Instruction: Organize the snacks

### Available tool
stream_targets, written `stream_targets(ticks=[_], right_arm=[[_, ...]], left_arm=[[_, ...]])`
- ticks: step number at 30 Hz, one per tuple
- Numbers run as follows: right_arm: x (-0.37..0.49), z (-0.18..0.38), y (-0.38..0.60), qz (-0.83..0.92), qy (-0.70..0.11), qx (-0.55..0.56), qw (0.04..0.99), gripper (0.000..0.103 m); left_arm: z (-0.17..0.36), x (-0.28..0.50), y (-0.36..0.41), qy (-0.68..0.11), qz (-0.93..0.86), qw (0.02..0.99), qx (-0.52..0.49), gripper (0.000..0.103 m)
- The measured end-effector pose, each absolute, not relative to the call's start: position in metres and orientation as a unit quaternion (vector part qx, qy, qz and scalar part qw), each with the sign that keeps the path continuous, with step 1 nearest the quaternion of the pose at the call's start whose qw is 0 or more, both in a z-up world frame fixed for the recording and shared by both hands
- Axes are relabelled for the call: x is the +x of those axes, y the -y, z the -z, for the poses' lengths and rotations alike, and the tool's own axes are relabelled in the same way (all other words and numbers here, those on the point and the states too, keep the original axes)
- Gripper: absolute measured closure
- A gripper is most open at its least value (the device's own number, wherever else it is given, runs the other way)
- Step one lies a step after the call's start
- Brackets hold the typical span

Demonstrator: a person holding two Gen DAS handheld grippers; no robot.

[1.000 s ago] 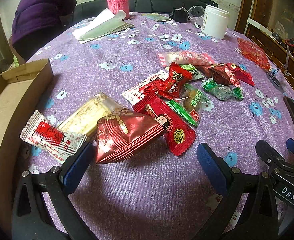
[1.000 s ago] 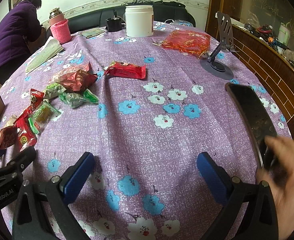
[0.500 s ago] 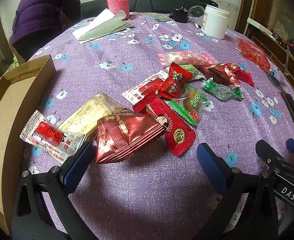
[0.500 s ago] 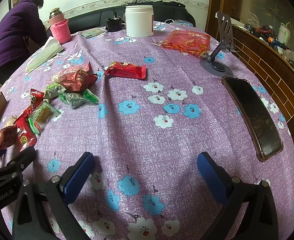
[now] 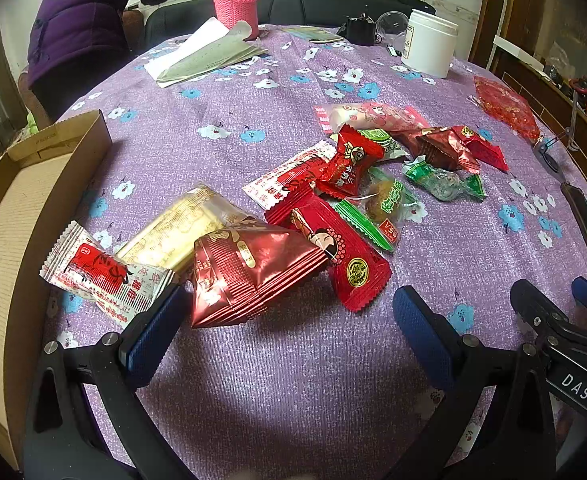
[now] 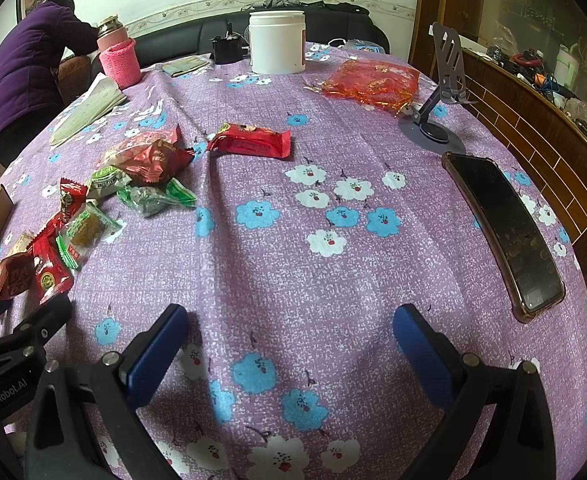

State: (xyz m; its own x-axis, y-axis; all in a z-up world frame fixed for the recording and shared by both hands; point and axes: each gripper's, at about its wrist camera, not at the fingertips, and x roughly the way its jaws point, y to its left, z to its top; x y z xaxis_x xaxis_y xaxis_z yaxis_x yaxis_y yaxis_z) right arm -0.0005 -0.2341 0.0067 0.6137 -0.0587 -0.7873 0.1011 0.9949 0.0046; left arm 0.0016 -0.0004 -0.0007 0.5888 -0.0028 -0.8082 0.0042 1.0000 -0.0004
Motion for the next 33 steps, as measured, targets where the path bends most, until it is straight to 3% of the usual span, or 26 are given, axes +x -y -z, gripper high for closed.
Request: stream_targets(ticks=[33], right_arm=[[0.003, -0.006, 0.234, 0.063, -0.436, 0.034, 0.897, 0.0]], left_arm=[[-0.001, -0.011, -0.002, -0.462, 0.021, 0.886, 0.012, 0.0]])
